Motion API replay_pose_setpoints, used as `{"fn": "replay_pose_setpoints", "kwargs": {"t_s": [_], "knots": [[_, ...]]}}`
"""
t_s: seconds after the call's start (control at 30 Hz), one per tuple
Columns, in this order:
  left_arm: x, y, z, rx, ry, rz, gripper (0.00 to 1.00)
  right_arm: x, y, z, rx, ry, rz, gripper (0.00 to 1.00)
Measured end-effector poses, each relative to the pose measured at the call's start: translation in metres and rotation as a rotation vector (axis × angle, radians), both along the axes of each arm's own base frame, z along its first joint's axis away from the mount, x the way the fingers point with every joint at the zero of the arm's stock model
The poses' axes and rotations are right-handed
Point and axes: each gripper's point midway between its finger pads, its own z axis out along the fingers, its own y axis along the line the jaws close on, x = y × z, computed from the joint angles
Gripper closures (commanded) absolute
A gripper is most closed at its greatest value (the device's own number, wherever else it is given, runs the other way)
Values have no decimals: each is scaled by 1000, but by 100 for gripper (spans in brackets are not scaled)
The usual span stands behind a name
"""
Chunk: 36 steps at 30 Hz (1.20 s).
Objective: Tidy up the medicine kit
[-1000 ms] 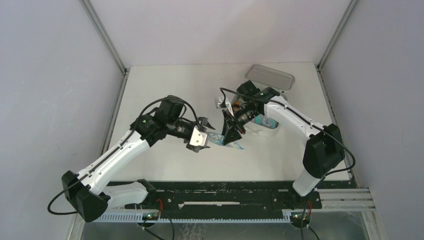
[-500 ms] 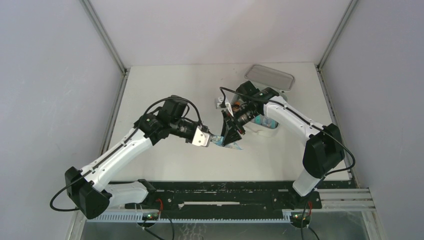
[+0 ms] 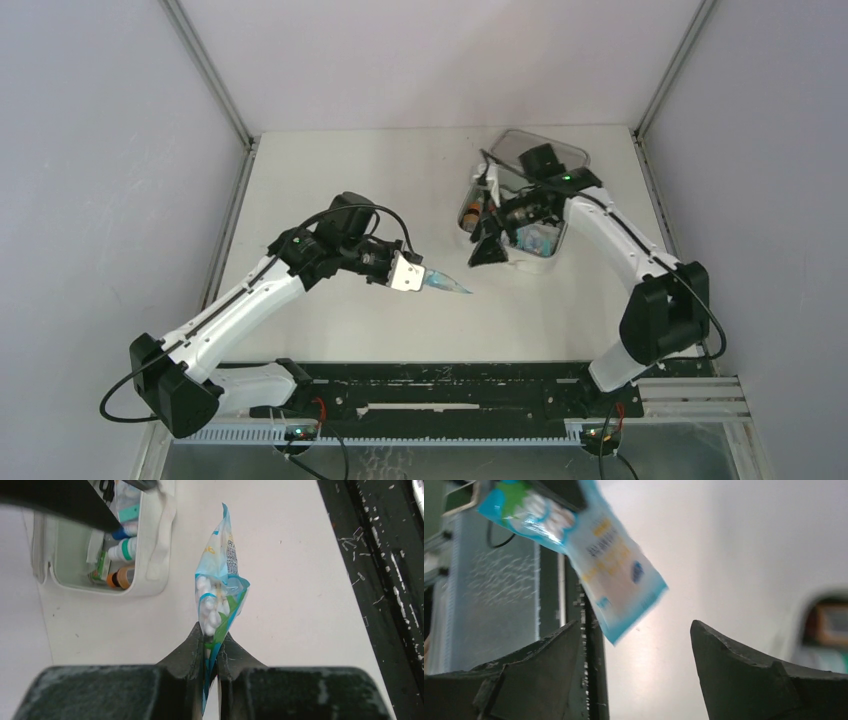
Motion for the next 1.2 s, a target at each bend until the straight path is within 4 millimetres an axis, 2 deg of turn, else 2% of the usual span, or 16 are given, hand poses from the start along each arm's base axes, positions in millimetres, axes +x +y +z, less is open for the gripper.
{"fn": "replay_pose_setpoints", "kwargs": {"t_s": [0.13, 0.17, 0.27, 0.4, 0.5, 0.57, 0.67, 0.77, 0.93, 1.1, 1.2], "knots": [[8, 7, -5, 41, -21, 44, 96, 44, -45, 4, -33, -47, -242, 22], [9, 9, -6, 50, -25, 53, 96, 50, -51, 5, -46, -57, -282, 23], [13, 14, -8, 72, -34, 77, 96, 89, -100, 2, -100, -77, -517, 26], [16, 16, -9, 84, -41, 94, 95, 127, -153, -11, -221, -130, -758, 26], [17, 17, -9, 88, -40, 101, 95, 145, -186, -26, -331, -164, -900, 26], [17, 17, -10, 88, -38, 103, 93, 154, -202, -34, -378, -169, -963, 28], [17, 17, -10, 89, -39, 105, 92, 167, -221, -51, -447, -162, -1035, 36], [18, 18, -10, 91, -41, 107, 91, 178, -235, -78, -521, -131, -1083, 42], [18, 18, -9, 90, -46, 110, 89, 182, -245, -108, -591, -77, -1110, 56], [18, 19, -7, 88, -55, 111, 88, 183, -251, -114, -613, -67, -1135, 71], [19, 20, -6, 89, -61, 117, 88, 184, -253, -114, -617, -64, -1147, 76]]}}
